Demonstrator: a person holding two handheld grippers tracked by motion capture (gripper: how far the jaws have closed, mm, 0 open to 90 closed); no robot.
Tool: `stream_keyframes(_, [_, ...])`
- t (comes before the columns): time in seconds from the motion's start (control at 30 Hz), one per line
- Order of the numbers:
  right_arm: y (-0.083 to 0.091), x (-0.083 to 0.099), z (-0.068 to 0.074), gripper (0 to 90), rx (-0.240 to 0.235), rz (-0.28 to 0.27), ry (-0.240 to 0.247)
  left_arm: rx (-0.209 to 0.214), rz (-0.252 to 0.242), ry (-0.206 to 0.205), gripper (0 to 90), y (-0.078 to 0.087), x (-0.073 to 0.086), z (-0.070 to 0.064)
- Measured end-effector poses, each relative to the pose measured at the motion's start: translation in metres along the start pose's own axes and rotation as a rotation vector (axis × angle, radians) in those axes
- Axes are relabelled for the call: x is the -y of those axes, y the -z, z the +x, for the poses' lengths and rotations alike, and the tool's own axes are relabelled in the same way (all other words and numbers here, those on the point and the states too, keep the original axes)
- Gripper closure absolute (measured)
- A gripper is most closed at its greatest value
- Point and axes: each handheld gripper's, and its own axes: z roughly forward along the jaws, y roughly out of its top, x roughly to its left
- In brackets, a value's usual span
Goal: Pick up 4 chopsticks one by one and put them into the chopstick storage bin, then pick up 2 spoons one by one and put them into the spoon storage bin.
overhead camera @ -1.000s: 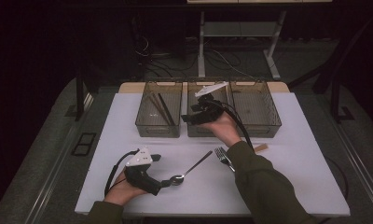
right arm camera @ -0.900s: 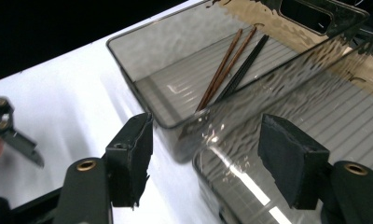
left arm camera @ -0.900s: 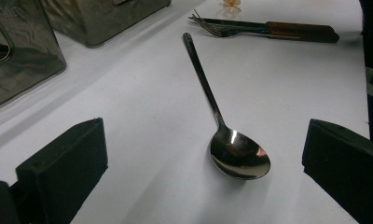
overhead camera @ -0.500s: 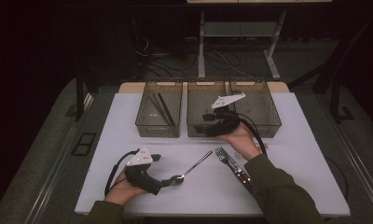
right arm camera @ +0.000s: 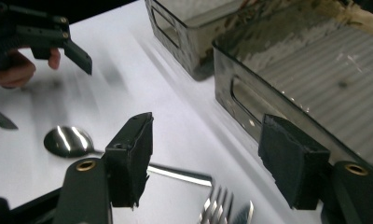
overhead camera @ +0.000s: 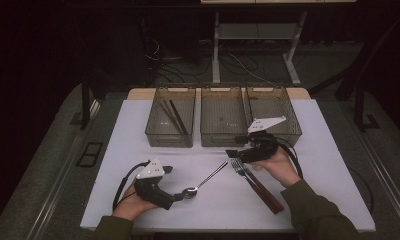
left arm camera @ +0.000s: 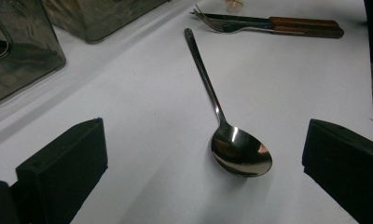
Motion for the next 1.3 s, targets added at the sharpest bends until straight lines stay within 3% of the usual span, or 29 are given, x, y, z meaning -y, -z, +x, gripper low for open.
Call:
stream_keyframes(0.67, [0.051,0.051,-0.015,34.0,0.063,-0.016,-0.051,0.003,-0.007,0.0,0.0,-0.001,-0.002,-0.001])
stream_keyframes(1.3, [0.079,0.108,-0.002,18.2,0.133,-0.085,-0.091,-0.002,-0.004,0.0,0.0,-0.001,-0.002,-0.003])
